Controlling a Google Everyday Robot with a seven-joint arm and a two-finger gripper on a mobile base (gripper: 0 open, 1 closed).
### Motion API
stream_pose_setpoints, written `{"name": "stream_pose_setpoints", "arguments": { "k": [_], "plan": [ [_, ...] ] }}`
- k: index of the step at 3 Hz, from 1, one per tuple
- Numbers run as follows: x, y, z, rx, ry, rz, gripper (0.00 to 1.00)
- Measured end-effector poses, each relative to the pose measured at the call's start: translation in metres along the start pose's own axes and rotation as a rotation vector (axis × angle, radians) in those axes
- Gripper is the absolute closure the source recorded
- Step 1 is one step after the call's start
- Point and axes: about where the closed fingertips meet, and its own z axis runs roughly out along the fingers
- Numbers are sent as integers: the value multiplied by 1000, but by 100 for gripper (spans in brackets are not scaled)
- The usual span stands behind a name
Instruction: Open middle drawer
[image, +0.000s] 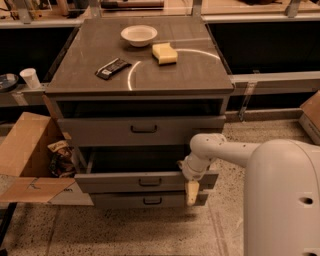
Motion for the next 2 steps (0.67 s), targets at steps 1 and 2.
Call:
{"name": "stream_pose_setpoints", "arguments": {
  "k": [1, 2],
  "plan": [
    [1, 31, 2, -55, 8, -10, 0],
    [1, 58, 0, -94, 24, -20, 19]
  ]
}}
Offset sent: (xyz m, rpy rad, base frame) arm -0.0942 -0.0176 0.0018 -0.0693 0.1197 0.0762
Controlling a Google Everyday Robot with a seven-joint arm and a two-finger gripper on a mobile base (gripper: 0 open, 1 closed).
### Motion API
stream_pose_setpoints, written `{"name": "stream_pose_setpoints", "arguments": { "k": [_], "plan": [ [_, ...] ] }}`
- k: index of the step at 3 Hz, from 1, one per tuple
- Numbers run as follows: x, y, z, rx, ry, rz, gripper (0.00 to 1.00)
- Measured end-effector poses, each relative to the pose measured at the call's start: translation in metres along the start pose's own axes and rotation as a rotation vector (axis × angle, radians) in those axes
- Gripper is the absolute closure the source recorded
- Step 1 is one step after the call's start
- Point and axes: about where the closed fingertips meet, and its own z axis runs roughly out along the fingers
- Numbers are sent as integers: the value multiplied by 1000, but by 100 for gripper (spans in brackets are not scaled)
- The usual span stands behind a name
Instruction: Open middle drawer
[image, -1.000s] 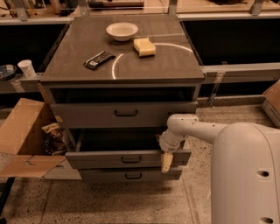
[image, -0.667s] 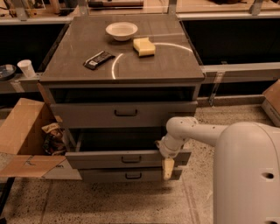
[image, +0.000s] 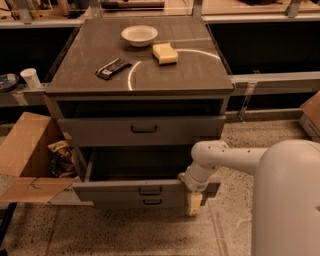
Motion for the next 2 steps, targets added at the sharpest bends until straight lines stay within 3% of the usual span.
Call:
{"name": "stream_pose_setpoints", "arguments": {
  "k": [1, 2],
  "plan": [
    [-1, 4, -4, 2, 1, 1, 50],
    [0, 36, -8, 16, 6, 7, 74]
  ]
}}
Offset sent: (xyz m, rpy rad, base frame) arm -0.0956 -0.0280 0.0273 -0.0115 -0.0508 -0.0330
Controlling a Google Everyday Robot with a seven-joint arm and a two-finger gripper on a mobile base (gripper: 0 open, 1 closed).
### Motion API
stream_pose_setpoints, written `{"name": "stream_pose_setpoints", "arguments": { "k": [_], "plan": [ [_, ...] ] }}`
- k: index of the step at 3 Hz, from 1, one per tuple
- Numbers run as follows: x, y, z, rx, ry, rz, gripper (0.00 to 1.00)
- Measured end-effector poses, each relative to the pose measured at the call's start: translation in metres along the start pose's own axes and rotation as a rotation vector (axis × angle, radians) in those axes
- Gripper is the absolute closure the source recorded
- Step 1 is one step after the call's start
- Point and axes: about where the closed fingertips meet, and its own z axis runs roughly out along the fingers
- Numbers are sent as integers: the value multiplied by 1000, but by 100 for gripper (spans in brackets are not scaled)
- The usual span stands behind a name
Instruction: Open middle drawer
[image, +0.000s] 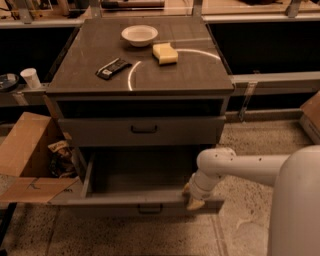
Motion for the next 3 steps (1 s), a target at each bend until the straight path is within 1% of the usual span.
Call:
{"name": "stream_pose_setpoints", "arguments": {
  "k": [1, 2, 3],
  "plan": [
    [-1, 0, 0, 0, 0, 0, 97],
    [-1, 38, 4, -8, -23, 10, 100],
    [-1, 40, 5, -9, -25, 11, 82]
  ]
}}
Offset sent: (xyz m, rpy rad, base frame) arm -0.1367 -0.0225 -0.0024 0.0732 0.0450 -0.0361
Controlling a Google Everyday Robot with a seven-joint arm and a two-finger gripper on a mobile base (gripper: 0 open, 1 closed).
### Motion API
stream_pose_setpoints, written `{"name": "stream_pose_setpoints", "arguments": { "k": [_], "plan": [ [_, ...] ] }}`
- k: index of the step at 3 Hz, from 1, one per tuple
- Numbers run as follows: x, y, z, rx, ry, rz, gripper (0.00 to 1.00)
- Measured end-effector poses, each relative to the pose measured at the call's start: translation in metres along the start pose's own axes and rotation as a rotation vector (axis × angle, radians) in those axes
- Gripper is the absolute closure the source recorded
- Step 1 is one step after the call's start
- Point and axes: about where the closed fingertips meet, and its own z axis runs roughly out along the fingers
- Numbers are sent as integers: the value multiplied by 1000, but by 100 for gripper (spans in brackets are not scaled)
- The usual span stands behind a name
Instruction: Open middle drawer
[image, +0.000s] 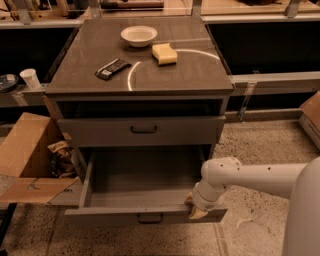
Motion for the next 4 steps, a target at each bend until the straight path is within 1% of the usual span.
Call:
{"name": "stream_pose_setpoints", "arguments": {
  "k": [3, 4],
  "plan": [
    [0, 0, 0, 0, 0, 0, 13],
    [0, 0, 0, 0, 0, 0, 0]
  ]
}}
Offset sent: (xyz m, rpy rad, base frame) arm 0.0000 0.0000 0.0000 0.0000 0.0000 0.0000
